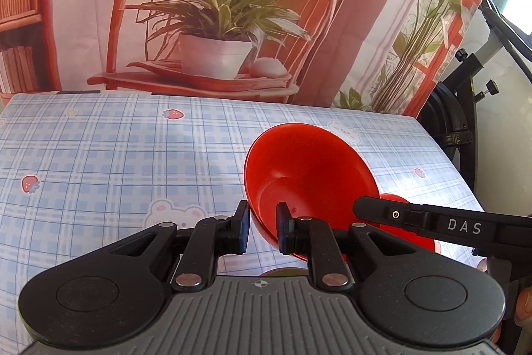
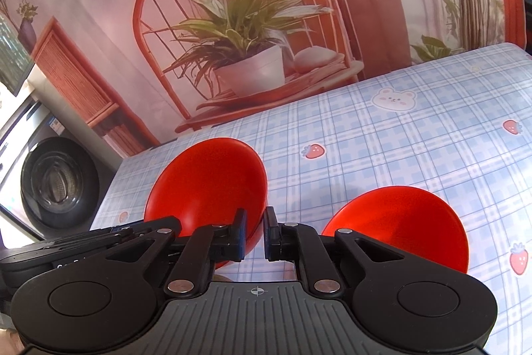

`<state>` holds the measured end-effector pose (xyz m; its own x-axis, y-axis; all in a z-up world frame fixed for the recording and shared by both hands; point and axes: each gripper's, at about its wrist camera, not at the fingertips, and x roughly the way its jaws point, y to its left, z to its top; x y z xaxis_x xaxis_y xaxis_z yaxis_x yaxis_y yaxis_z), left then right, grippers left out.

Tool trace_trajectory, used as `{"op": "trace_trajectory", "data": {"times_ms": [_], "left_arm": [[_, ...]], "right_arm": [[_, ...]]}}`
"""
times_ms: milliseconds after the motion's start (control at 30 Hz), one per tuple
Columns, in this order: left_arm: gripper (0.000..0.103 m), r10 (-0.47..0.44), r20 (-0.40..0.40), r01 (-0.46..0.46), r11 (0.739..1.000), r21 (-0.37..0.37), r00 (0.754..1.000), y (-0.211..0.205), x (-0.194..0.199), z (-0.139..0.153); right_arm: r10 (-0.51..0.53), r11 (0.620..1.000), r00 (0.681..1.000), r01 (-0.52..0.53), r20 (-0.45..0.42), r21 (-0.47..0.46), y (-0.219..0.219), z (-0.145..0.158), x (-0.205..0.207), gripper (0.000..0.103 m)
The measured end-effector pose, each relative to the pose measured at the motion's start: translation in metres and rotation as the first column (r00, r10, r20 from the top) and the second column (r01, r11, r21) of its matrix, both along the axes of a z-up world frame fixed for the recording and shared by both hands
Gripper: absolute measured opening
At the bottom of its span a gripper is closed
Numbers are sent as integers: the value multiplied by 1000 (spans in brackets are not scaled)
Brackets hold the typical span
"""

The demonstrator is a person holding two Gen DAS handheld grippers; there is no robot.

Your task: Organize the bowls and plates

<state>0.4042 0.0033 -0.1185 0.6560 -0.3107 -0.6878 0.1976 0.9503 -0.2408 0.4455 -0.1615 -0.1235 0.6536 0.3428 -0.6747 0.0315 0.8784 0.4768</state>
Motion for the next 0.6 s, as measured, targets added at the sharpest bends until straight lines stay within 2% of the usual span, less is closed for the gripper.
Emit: {"op": "trace_trajectory", "data": {"times_ms": [200,600], "left_arm": [[18,-43,1,43,999,21,999,-23,-7,5],[18,-119,-7,119,991,60,993,-67,-16,3]], "right_arm": [[-58,998,998,57,27,38,-25,6,-24,9],[-150,988,987,147,49,53,-66,5,-62,9]]}}
